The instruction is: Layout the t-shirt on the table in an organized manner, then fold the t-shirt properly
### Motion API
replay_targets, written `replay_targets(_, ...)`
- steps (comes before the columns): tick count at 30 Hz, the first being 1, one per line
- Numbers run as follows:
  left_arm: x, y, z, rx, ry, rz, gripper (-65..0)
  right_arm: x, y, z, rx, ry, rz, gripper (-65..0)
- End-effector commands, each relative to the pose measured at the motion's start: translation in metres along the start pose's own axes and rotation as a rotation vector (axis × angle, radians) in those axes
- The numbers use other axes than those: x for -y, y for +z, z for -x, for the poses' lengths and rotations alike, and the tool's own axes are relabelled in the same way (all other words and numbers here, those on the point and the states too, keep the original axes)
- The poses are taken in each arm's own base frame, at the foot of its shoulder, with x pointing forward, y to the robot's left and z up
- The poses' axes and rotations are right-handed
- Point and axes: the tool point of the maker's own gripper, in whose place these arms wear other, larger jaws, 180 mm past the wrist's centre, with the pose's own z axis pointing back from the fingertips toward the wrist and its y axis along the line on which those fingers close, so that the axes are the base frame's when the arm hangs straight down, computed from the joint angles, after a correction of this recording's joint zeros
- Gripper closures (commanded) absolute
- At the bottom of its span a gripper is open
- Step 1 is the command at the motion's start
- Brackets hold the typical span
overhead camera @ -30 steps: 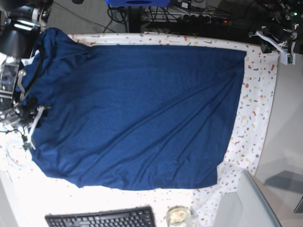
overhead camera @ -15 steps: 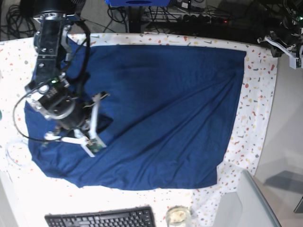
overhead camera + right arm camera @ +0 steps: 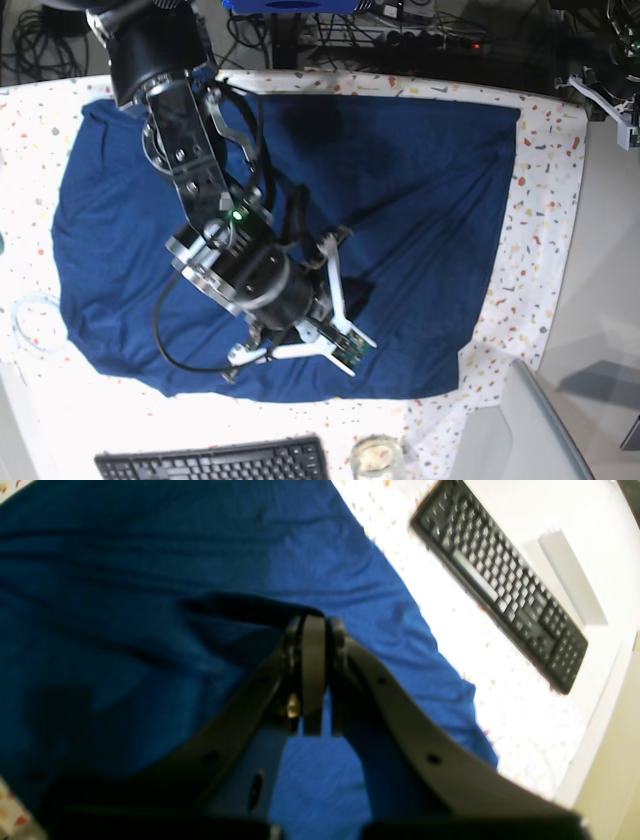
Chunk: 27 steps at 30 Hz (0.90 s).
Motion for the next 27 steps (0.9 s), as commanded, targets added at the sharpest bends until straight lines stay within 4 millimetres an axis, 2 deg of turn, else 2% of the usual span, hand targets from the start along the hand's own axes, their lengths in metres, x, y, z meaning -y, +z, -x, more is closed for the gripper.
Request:
replay_targets(1,-0.008,0.002,-0.017,0.047,-0.016,-0.025,0.0,0.006,0.000,-0.023,0.069,0.006,0.016,-0.8)
replay_targets(6,-0.010,0.001,-0.013,0.016,-0.048,-0.061,0.0,0.004,-0.016,-0.033,0.098,0.035,-0.007,-0.8)
replay_targets(12,-0.010,0.000,-0.013,0.013,-0.053,-0.062,0.0,-0.005,-0.026,-0.060,0.171,-0.013,-0.105,-0.8)
replay_targets(20,-0.011,0.001,-0.012,0.009,-0.055,-0.068,0.0,0.008,-0.037,-0.092,0.256,-0.151,-0.167,-0.8)
replay_targets(24,-0.011,0.001,-0.012,0.009,-0.055,-0.068,0.0,0.010,-0.045,-0.101,0.283,-0.183,-0.203,-0.9)
replay_targets(27,-0.011,0.001,-0.012,0.009,-0.054,-0.067,0.0,0.009,-0.054,-0.096,0.263,-0.205,-0.227,-0.9)
